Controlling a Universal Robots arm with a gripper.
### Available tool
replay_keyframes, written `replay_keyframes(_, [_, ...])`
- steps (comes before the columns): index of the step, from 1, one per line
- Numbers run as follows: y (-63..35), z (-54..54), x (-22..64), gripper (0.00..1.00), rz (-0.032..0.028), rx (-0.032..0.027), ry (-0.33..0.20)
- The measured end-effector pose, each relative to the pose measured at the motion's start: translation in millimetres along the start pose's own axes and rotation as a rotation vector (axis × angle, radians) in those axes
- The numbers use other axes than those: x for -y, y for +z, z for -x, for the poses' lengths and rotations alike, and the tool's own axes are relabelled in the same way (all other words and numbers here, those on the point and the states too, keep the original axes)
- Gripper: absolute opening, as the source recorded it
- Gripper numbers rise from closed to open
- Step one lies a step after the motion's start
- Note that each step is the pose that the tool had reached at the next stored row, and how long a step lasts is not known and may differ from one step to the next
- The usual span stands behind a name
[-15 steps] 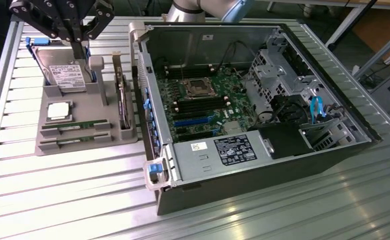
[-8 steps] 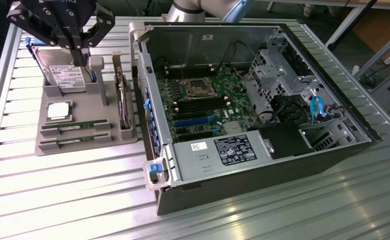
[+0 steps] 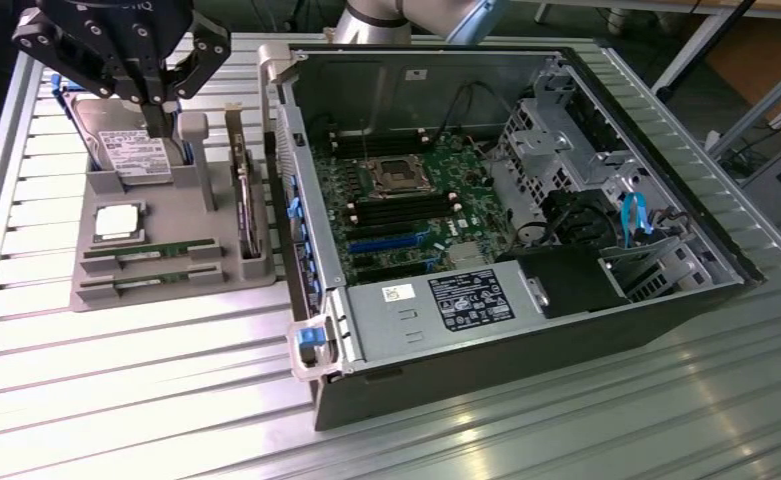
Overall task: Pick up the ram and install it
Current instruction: 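Reach for the ram, then pick up the ram and move it above insertion slot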
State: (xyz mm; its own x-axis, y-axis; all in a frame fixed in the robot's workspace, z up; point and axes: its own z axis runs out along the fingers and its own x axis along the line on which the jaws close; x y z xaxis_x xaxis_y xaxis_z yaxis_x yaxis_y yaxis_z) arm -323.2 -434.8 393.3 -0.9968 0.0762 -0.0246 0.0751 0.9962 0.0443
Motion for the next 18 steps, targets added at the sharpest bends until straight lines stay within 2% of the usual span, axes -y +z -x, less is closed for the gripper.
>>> replay_keyframes(10, [0.0,-0.1,0.0,0.1,0.0003,-0.0006,-0.014])
replay_keyframes(18, [0.0,0.0,0.0,0.1,0.0038,-0.007,-0.159])
